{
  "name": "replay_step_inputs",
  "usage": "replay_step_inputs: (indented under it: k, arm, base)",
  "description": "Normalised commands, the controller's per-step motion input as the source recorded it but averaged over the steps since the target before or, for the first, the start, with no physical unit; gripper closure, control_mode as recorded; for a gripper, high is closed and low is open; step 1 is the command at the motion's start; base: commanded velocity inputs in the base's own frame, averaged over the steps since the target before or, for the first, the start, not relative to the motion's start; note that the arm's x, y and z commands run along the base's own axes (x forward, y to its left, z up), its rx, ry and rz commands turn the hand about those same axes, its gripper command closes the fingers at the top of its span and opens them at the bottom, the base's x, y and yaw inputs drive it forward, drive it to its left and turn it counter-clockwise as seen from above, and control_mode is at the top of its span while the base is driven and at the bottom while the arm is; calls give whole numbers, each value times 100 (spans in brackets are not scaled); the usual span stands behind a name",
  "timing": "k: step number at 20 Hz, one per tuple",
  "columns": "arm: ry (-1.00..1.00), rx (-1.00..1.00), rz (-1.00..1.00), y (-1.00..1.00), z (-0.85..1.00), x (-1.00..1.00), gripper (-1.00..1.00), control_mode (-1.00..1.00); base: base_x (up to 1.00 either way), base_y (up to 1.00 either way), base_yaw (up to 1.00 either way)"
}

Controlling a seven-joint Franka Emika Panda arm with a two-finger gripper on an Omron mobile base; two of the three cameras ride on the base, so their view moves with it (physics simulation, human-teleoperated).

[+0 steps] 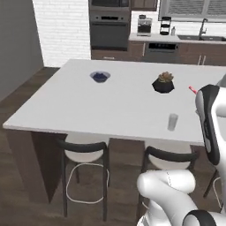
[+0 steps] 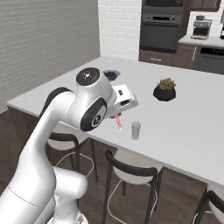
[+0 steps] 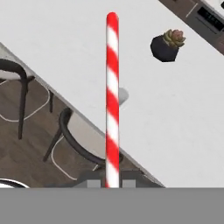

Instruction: Take a straw from the drawer in front and place it inside the glass cup on the dining counter.

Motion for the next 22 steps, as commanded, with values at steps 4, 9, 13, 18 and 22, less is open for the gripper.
replay_step_inputs:
  k: [4,9,13,18,22]
  arm:
    - [0,0,0,0,0,0,100,100]
    - [0,0,0,0,0,0,100,100]
    - [0,0,0,0,0,0,100,100]
    - [0,0,0,0,0,0,100,100]
    - [0,0,0,0,0,0,100,100]
  base:
    - [100,26,-47]
    - [97,0,-45]
    - [80,9,-41]
    - [69,10,-31]
    - [54,0,-19]
